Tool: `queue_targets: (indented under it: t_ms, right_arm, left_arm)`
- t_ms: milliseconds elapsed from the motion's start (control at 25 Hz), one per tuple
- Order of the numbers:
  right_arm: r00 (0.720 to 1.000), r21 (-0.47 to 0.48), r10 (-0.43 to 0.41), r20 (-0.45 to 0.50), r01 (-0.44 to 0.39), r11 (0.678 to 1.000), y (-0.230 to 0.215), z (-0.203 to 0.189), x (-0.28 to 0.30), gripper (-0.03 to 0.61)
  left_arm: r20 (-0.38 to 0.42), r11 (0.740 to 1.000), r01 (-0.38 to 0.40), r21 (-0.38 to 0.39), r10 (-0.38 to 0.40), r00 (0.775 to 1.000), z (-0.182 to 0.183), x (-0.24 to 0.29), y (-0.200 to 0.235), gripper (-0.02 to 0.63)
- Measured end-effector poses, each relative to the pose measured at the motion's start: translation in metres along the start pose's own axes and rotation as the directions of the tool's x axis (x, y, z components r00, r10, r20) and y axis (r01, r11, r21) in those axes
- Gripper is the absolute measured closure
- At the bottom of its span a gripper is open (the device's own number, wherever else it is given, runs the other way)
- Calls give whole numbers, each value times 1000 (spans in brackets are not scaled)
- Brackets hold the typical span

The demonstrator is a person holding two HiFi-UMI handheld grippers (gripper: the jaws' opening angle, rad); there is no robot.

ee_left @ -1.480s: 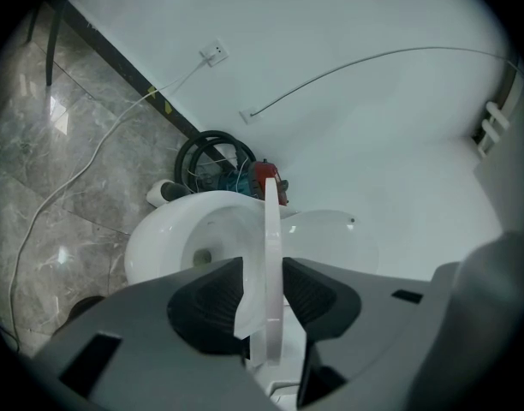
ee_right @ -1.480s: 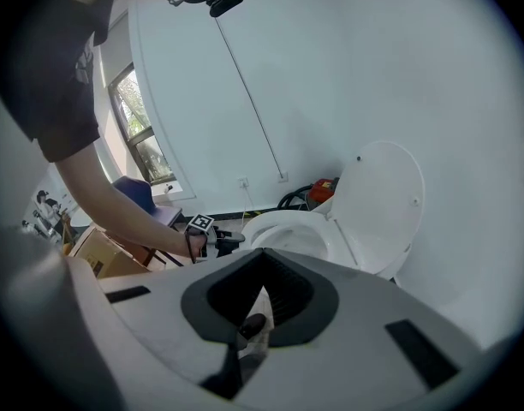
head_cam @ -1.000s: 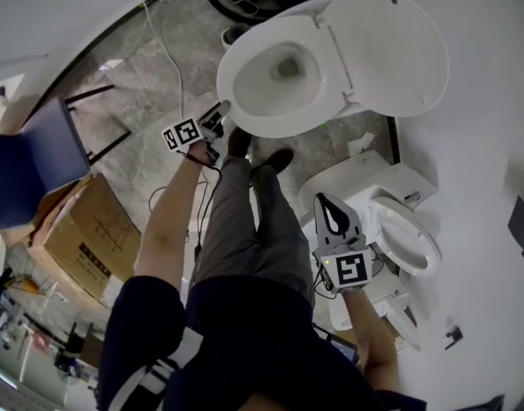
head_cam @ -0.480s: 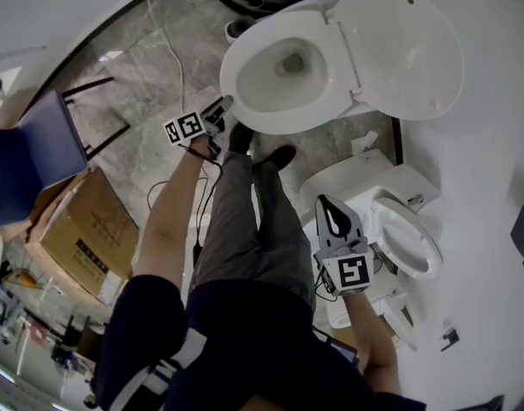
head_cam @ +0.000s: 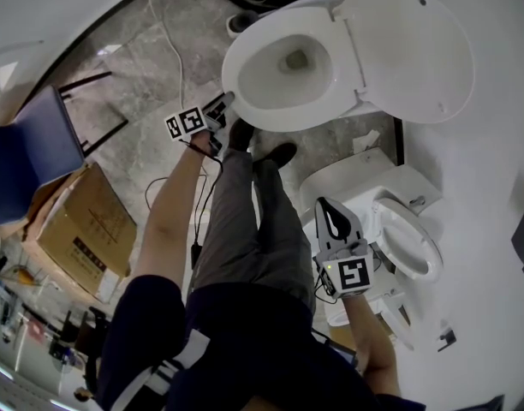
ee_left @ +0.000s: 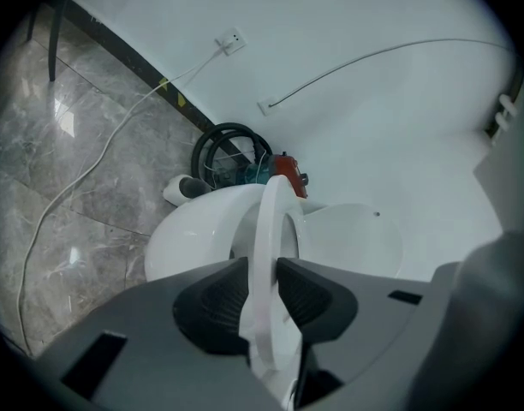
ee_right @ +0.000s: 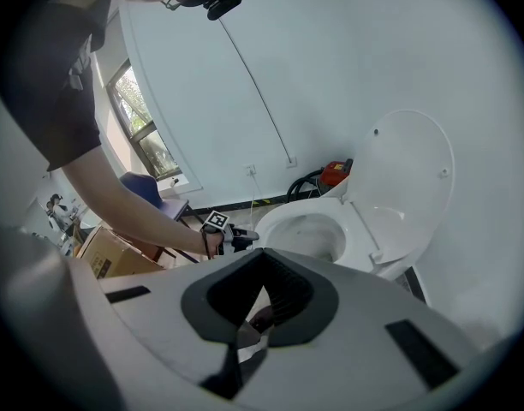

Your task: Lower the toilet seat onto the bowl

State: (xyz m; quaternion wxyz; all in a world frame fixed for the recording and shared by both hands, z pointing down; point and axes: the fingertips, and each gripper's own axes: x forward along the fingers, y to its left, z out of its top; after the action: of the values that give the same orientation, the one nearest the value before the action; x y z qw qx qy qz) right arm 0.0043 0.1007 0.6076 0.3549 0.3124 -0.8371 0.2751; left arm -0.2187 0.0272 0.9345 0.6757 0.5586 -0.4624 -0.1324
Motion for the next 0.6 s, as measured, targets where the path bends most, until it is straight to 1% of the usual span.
queue_targets:
  t_ms: [600]
  right_arm:
    - [1000,19,16,-20,-16,1000,1,-9,14,560]
  left_arm:
    - [-9,999,-37,-6,36,999,1,13,22,497]
